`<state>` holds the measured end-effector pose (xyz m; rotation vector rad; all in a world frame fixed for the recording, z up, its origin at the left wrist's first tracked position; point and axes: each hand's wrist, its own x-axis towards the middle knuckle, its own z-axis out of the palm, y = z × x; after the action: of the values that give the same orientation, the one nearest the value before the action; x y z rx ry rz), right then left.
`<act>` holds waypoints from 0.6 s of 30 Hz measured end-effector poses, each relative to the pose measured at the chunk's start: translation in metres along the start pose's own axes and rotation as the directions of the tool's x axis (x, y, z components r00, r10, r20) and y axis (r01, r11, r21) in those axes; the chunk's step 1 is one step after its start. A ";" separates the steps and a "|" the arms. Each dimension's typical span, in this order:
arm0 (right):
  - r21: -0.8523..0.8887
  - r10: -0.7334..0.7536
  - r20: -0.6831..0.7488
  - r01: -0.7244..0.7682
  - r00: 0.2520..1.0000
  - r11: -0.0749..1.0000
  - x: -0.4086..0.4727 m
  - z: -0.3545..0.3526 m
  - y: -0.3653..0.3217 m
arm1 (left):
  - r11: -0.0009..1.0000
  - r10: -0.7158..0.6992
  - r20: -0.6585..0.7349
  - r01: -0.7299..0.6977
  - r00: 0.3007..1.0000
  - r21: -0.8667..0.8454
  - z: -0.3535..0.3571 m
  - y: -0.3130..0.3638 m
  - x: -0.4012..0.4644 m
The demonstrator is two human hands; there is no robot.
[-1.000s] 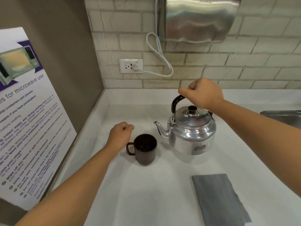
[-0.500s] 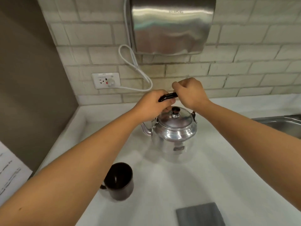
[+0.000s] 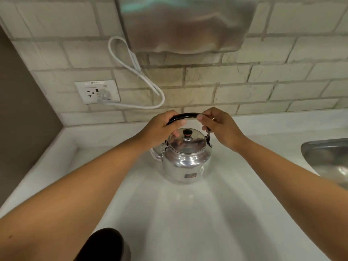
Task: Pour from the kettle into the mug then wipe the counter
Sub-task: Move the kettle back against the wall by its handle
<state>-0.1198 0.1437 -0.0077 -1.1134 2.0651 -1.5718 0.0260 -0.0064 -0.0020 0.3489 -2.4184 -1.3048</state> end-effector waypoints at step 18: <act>-0.165 -0.051 -0.026 0.046 0.998 0.985 0.036 0.014 0.038 | 0.995 -0.102 -0.002 0.102 0.995 -0.012 0.001 -0.044 0.043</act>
<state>-0.1487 0.1110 -0.0405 -1.2114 2.2381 -1.4695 -0.0119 -0.0459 -0.0309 0.4768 -2.4182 -1.3601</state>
